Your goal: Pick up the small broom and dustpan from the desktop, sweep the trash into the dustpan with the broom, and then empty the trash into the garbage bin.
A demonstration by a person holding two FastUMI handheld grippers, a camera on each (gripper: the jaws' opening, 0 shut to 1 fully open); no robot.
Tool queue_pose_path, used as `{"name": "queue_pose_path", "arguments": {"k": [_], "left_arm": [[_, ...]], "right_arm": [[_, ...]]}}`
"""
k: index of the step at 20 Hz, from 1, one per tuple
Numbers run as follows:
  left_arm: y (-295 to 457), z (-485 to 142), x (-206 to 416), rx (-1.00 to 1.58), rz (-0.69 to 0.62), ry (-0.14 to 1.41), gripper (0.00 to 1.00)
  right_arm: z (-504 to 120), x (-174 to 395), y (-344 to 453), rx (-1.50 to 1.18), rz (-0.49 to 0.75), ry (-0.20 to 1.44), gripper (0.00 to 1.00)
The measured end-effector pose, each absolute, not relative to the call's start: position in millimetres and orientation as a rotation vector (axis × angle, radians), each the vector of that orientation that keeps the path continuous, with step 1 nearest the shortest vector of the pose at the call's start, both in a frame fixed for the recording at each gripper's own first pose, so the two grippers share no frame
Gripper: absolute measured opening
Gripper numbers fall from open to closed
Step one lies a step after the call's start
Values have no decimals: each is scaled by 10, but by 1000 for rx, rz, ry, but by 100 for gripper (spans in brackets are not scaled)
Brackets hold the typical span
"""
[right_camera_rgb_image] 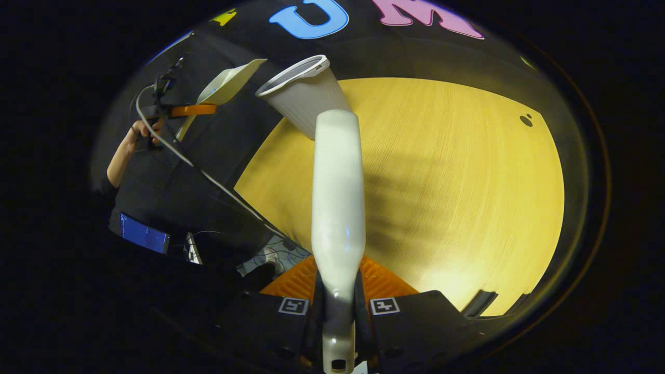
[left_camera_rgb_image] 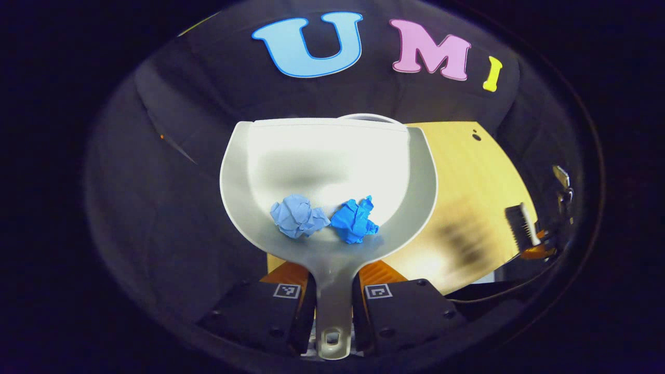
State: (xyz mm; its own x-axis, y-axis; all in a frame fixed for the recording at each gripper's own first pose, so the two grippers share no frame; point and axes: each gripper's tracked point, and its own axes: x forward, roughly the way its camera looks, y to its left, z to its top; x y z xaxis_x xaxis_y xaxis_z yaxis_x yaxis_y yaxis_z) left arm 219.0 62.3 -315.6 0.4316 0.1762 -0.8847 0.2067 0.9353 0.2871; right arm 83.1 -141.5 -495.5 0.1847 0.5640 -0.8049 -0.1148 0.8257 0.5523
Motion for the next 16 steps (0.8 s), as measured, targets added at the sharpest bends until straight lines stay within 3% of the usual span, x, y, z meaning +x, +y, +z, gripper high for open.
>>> {"name": "queue_pose_path", "arguments": {"k": [4, 10, 14, 16], "left_arm": [[608, -3103, 2137, 576, 20, 1256, 29], [270, -2960, 2360, 1018, -34, 1352, 29], [215, -3047, 2278, 1440, -69, 1274, 29], [300, -3026, 2259, 1477, -74, 1279, 29]], "right_arm": [[-4889, 644, -1501, 433, 460, 1300, 29], [-4960, 366, -1431, 539, 442, 1313, 29], [-5006, 327, -1467, 608, 427, 1297, 29], [-5046, 314, -1532, 634, 404, 1292, 29]]}}
